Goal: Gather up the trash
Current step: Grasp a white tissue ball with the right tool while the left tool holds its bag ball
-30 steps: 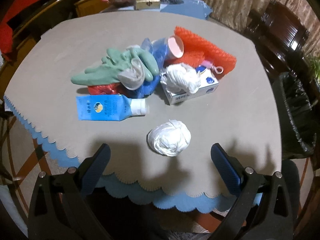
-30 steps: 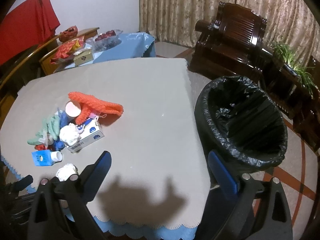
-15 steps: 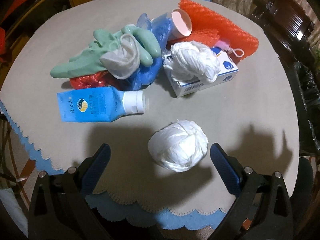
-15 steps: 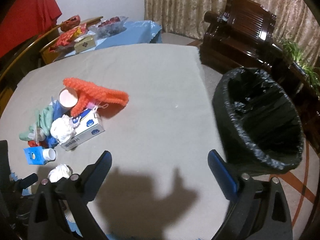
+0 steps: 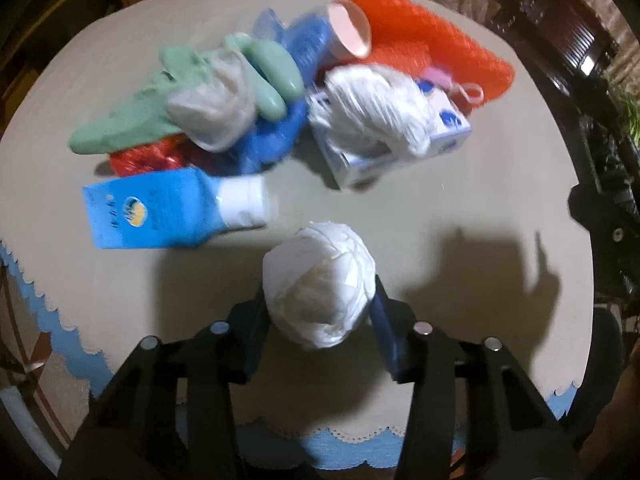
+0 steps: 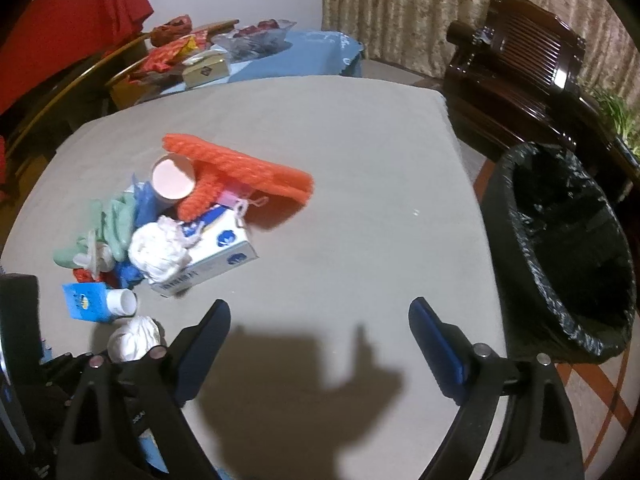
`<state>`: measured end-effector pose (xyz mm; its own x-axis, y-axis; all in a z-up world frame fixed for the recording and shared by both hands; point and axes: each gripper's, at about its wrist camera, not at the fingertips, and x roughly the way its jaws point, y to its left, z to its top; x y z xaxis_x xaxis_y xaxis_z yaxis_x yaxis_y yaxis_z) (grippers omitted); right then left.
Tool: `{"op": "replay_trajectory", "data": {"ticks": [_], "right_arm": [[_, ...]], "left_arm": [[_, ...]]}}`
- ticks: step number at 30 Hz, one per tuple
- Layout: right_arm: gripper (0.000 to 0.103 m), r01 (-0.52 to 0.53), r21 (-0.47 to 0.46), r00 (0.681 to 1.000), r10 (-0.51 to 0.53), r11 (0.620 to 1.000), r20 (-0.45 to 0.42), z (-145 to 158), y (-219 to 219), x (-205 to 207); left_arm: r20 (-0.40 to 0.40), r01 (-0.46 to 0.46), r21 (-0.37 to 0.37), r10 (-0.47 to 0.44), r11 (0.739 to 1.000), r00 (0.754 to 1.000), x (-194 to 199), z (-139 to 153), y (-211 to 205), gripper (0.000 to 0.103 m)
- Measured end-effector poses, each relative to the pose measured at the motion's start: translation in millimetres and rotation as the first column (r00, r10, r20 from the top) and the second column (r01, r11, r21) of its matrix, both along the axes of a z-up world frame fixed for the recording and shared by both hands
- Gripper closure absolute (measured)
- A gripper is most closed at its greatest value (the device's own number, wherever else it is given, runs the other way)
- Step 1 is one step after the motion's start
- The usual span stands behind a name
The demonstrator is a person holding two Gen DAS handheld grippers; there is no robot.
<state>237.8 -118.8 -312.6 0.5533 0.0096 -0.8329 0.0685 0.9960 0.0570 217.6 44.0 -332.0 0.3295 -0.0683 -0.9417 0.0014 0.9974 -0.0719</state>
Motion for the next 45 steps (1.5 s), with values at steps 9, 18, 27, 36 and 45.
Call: {"op": "replay_trajectory", "data": {"ticks": [9,18,27,36,45], "right_arm": [[0.025,-0.064,0.019,0.998,0.063,0.998,0.023,6,32,11],[0.030,-0.121,0.046,0.991,0.118,0.992,0.054,5,76,28],[0.038,-0.158,0.037,0.987,0.156,0.987,0.035,-14,113,51],[0.067,-0.173,0.071,0.985,0.173,0.982,-0.001,-21,114,53],[0.067,-0.143,0.083,0.989,0.139,0.986,0.050,23,58,17]], "left_arm": [[0.162,-0.032,0.021,0.028,0.999,0.986,2,48,30,0.062],[0.293,-0.052,0.046,0.036,0.998,0.955,-6,78,77,0.061],[0.311,-0.054,0.046,0.037,0.998,0.950,-3,79,103,0.061],[0.303,-0.053,0.036,0.039,0.998,0.952,0,75,103,0.061],[0.310,0.006,0.033,-0.015,0.999,0.951,-12,93,54,0.061]]}}
